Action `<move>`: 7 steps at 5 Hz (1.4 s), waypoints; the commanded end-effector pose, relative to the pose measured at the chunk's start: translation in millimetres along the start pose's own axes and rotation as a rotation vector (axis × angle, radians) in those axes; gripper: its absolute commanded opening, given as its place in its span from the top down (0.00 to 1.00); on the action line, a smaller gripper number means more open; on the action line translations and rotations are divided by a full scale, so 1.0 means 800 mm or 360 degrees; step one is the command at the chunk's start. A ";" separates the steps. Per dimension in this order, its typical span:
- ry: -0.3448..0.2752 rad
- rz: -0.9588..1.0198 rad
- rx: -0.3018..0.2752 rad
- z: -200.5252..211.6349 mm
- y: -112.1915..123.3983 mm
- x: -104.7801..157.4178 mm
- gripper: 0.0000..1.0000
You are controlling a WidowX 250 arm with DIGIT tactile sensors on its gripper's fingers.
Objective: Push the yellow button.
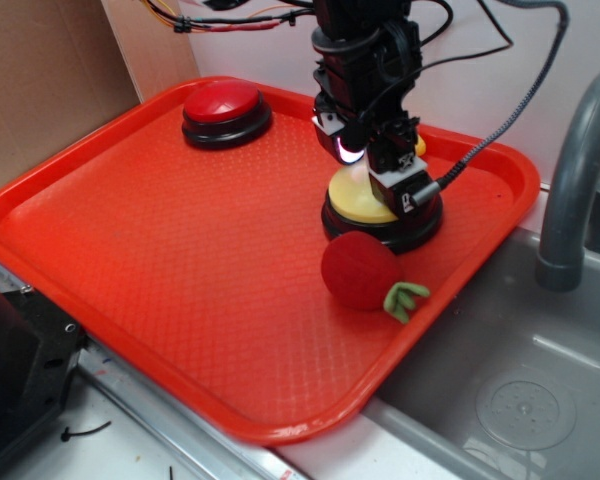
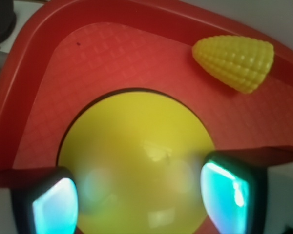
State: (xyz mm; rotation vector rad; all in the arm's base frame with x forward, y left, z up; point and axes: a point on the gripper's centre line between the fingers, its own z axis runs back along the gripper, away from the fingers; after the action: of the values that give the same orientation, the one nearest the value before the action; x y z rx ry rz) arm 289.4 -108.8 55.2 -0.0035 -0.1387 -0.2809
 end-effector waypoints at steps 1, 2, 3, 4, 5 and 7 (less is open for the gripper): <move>-0.0192 0.0055 -0.0008 0.062 0.012 -0.010 0.00; -0.0165 0.0097 -0.0003 0.069 0.016 -0.013 0.00; -0.0186 0.0105 -0.0008 0.083 0.019 -0.019 0.00; -0.0168 0.0124 0.0010 0.093 0.020 -0.022 0.00; -0.0128 0.0138 -0.0009 0.101 0.022 -0.025 0.00; -0.0078 0.0160 -0.0003 0.118 0.023 -0.032 0.00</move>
State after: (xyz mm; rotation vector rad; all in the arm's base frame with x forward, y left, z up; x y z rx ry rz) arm 248.6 -78.6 123.6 -0.0021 -0.1132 -0.1848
